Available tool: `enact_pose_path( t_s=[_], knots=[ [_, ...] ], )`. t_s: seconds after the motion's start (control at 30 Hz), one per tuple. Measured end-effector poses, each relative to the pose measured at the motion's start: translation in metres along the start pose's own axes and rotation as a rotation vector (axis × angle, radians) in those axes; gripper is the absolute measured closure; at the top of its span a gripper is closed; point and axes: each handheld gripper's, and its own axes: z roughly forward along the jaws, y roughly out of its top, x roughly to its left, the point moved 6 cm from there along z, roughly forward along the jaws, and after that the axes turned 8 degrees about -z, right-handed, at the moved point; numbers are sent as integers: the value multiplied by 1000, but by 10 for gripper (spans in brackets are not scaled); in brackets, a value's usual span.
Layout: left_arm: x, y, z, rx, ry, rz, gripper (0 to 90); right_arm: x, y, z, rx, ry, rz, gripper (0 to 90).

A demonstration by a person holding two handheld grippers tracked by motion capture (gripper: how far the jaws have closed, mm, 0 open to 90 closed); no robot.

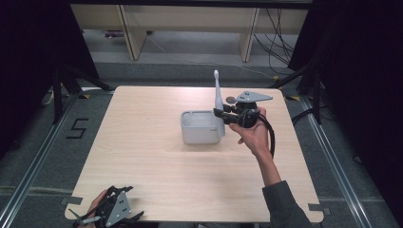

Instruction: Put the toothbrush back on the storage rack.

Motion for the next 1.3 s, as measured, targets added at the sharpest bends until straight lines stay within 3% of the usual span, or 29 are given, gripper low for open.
enact_pose_path(
  t_s=[0.13, 0.2, 0.43, 0.57, 0.6, 0.9, 0.97, 1.1, 1.2, 1.23, 1.3],
  knots=[
    [0, -1, 0, 0, 0, -4, 151, 3, 10, 6, -26, 16, 17, 668],
    [0, -1, 0, -6, 6, -7, 151, 3, 16, 9, -26, 6, -6, 668],
    [0, -1, 0, 4, -4, -2, 151, 7, 34, 26, -37, 5, -9, 668],
    [0, 0, 0, -3, 0, -1, 151, 4, 40, 38, -31, -9, -45, 668],
    [0, 0, 0, -7, 4, -5, 151, 5, 40, 41, -21, -6, -20, 668],
    [0, 0, -1, 1, -4, 1, 151, -3, 31, 70, 15, -38, -49, 668],
    [0, 0, 0, -11, 13, -4, 151, -5, 27, 75, 21, -40, -50, 668],
    [-1, -1, 0, -1, -5, -2, 150, -4, 21, 81, 52, -42, -48, 667],
    [-1, 0, 0, -6, 1, -5, 151, -3, 16, 83, 86, -48, -76, 667],
    [0, 0, 0, -6, 2, -3, 151, -1, 13, 85, 90, -47, -60, 667],
    [-1, 0, -1, -3, -2, -1, 150, -2, 8, 89, 98, -48, -82, 667]
  ],
)
